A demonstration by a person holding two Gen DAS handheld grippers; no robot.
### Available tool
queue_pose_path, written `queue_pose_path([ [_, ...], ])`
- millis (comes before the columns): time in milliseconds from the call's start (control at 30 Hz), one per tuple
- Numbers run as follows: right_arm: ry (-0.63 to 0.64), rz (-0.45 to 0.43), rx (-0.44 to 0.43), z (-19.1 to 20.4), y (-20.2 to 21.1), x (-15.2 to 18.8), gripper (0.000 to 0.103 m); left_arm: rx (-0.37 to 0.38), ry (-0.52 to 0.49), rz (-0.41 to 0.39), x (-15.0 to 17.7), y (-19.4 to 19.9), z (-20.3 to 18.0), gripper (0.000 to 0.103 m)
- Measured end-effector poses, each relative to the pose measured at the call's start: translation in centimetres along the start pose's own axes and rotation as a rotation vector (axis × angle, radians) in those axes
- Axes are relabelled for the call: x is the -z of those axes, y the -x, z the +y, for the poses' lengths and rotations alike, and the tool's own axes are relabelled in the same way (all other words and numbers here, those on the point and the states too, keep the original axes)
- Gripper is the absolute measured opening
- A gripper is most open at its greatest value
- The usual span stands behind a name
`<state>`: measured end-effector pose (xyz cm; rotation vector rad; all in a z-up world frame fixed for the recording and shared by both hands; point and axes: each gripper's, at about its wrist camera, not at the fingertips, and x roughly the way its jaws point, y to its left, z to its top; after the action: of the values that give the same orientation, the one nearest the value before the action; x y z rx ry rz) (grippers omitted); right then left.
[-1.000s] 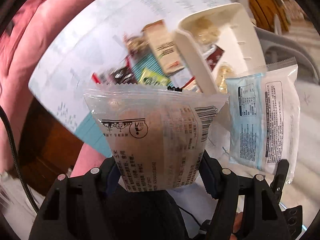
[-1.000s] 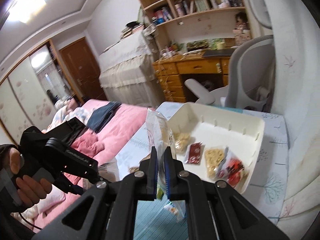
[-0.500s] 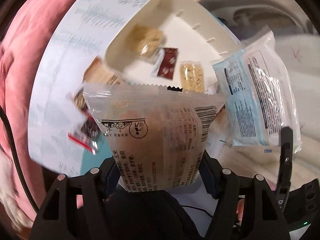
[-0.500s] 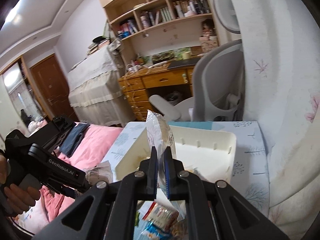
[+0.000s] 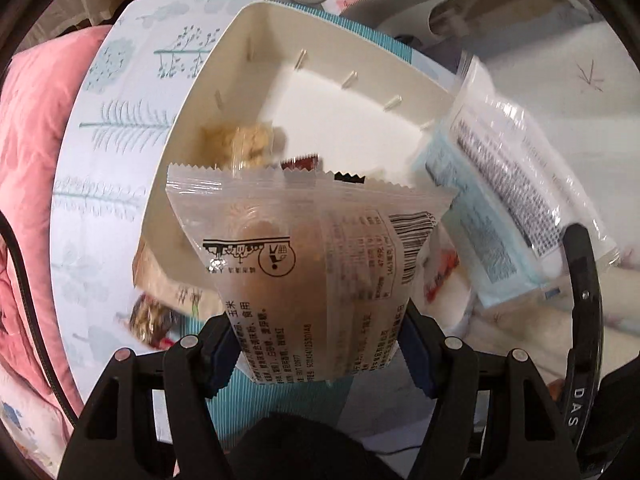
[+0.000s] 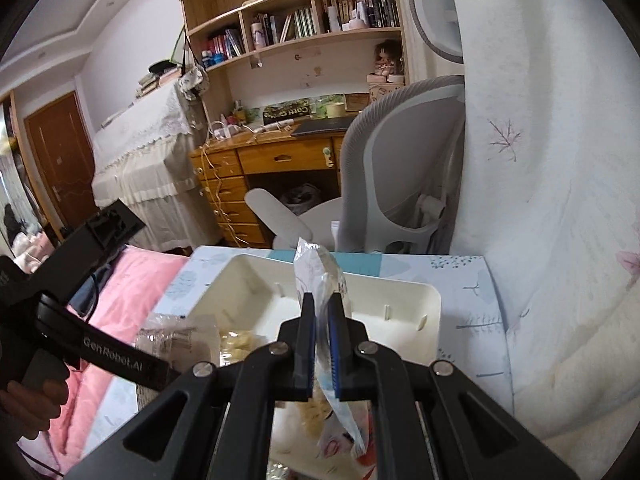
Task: Organize snacks
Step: 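Carry both bags over the white tray while both tools open to release, then withdraw both open tools from the tray back to the remaining snacks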
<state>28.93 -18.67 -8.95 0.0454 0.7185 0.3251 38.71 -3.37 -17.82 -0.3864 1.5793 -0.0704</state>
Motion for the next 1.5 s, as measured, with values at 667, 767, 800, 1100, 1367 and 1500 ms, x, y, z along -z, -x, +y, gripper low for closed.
queue_pose_path([
  [667,-0.050,0.097,0.083,0.9,-1.3,0.8,0.033,0.077,-0.029,-0.102,-2.1,0.2,1.0,0.084],
  [767,-0.059,0.109,0.080,1.4,-0.8,1.2,0.033,0.074,-0.036,-0.092,-1.5,0.4,1.5,0.084],
  [800,-0.064,0.114,0.079,1.6,-0.6,1.3,0.033,0.071,-0.042,-0.092,-1.2,0.5,1.6,0.084],
  [1100,-0.111,0.123,0.087,3.5,1.6,3.5,0.033,0.049,-0.118,-0.108,2.0,1.8,2.7,0.084],
  [1367,-0.221,0.151,0.078,4.3,3.0,5.9,0.033,0.024,-0.191,-0.162,5.4,3.0,3.7,0.084],
  [1500,-0.287,0.195,0.052,4.5,3.2,7.7,0.033,0.012,-0.205,-0.184,7.4,3.0,4.3,0.084],
])
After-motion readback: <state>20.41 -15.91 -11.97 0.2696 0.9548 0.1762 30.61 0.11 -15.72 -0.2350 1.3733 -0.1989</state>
